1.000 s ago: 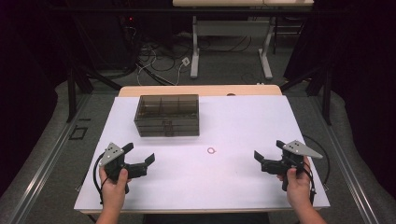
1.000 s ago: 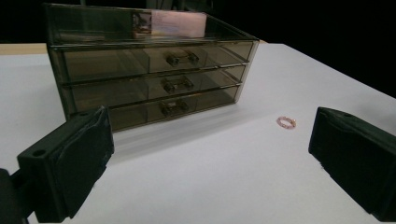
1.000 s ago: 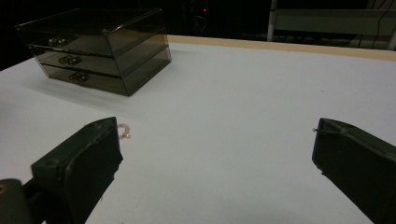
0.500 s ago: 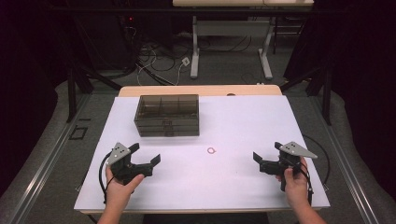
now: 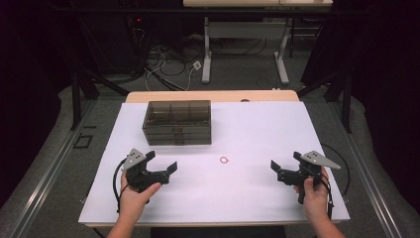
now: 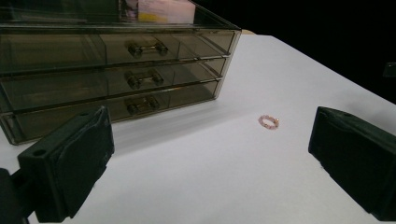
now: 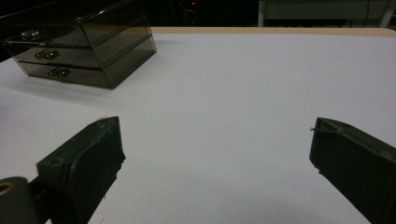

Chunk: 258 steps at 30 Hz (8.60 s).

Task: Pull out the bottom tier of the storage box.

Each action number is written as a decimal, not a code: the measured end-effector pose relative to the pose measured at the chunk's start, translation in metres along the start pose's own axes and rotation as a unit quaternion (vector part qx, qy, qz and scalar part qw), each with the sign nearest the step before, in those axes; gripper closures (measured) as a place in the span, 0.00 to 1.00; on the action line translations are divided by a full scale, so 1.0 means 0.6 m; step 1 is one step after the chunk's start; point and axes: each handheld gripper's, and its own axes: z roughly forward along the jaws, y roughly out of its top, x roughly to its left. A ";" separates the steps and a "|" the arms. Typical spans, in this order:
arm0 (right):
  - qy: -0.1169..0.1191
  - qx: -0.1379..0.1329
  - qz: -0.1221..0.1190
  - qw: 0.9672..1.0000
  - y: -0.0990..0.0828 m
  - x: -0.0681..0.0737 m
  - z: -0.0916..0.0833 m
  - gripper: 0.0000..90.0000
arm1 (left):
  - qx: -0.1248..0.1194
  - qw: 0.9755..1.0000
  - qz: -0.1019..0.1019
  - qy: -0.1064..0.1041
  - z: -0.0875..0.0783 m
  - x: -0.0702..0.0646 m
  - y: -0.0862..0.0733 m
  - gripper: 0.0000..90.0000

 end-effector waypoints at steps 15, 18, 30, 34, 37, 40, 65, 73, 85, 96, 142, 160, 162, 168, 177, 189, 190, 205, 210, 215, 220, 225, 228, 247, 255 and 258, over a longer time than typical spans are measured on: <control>-0.004 0.006 -0.007 1.000 -0.001 0.004 0.001 0.03 | -0.002 1.000 -0.003 0.011 0.018 0.003 0.034 0.02; -0.002 0.006 -0.006 1.000 -0.001 0.005 0.001 0.03 | -0.004 1.000 -0.004 0.010 0.018 0.005 0.042 0.02; 0.002 0.006 -0.008 1.000 -0.002 0.009 0.002 0.03 | -0.004 1.000 -0.005 0.020 0.023 0.006 0.072 0.05; 0.003 0.010 -0.007 1.000 -0.002 0.009 0.002 0.03 | 0.001 1.000 -0.013 0.026 0.028 0.009 0.077 0.10; 0.003 0.011 -0.008 1.000 -0.003 0.008 0.002 0.03 | 0.003 0.999 -0.022 0.028 0.032 0.014 0.080 0.11; 0.004 0.009 -0.007 1.000 -0.003 0.008 0.003 0.03 | 0.007 0.999 -0.036 0.026 0.037 0.018 0.081 0.14; 0.004 0.012 -0.008 1.000 -0.004 0.006 0.005 0.04 | 0.031 0.993 -0.104 0.042 0.086 0.026 0.085 0.28; 0.004 0.013 -0.007 1.000 -0.004 0.005 0.005 0.05 | 0.034 0.991 -0.118 0.042 0.099 0.024 0.084 0.30; 0.004 0.012 -0.004 1.000 -0.004 0.004 0.005 0.05 | 0.056 0.987 -0.149 0.027 0.119 0.018 0.079 0.36; 0.003 0.014 -0.005 1.000 -0.005 0.004 0.006 0.05 | 0.068 0.981 -0.178 0.034 0.135 0.013 0.070 0.36; 0.006 0.016 -0.005 1.000 -0.006 0.003 0.008 0.06 | 0.090 0.938 -0.333 0.039 0.164 0.048 0.018 0.51; 0.005 0.021 -0.008 1.000 -0.006 0.002 0.008 0.06 | 0.093 0.933 -0.343 0.057 0.181 0.049 0.013 0.56; 0.004 0.021 -0.008 1.000 -0.006 0.002 0.008 0.06 | 0.092 0.932 -0.346 0.057 0.181 0.049 0.012 0.57; 0.004 0.025 -0.007 1.000 -0.007 0.003 0.008 0.07 | 0.090 0.930 -0.352 0.060 0.186 0.051 0.007 0.61; 0.004 0.022 -0.008 1.000 -0.006 0.001 0.008 0.07 | 0.089 0.928 -0.357 0.066 0.192 0.056 0.003 0.66; 0.005 0.022 -0.007 1.000 -0.006 0.001 0.008 0.07 | 0.085 0.928 -0.357 0.064 0.201 0.061 -0.003 0.75; 0.005 0.023 -0.007 1.000 -0.007 0.001 0.008 0.07 | 0.084 0.928 -0.357 0.062 0.201 0.062 -0.003 0.75; 0.007 0.023 -0.005 1.000 -0.008 0.000 0.011 0.08 | 0.077 0.925 -0.367 0.059 0.205 0.069 -0.008 0.82; 0.007 0.028 -0.006 1.000 -0.008 0.000 0.010 0.07 | 0.080 0.923 -0.372 0.058 0.204 0.073 -0.010 0.85; 0.009 0.026 -0.004 1.000 -0.009 0.001 0.011 0.08 | 0.077 0.923 -0.372 0.057 0.204 0.073 -0.011 0.86; 0.008 0.027 -0.005 1.000 -0.009 0.000 0.011 0.08 | 0.078 0.923 -0.372 0.057 0.205 0.073 -0.012 0.89; 0.007 0.028 -0.007 1.000 -0.009 0.000 0.011 0.08 | 0.080 0.923 -0.372 0.055 0.206 0.072 -0.012 0.91; 0.007 0.028 -0.008 1.000 -0.008 -0.001 0.010 0.08 | 0.078 0.924 -0.371 0.056 0.206 0.071 -0.013 0.91; 0.009 0.029 -0.006 1.000 -0.009 0.000 0.011 0.08 | 0.077 0.925 -0.368 0.053 0.204 0.071 -0.014 0.91; 0.009 0.027 -0.006 1.000 -0.009 0.000 0.012 0.08 | 0.079 0.924 -0.369 0.054 0.202 0.069 -0.015 0.91; 0.009 0.027 -0.007 1.000 -0.009 0.001 0.012 0.08 | 0.083 0.925 -0.367 0.051 0.199 0.069 -0.016 0.91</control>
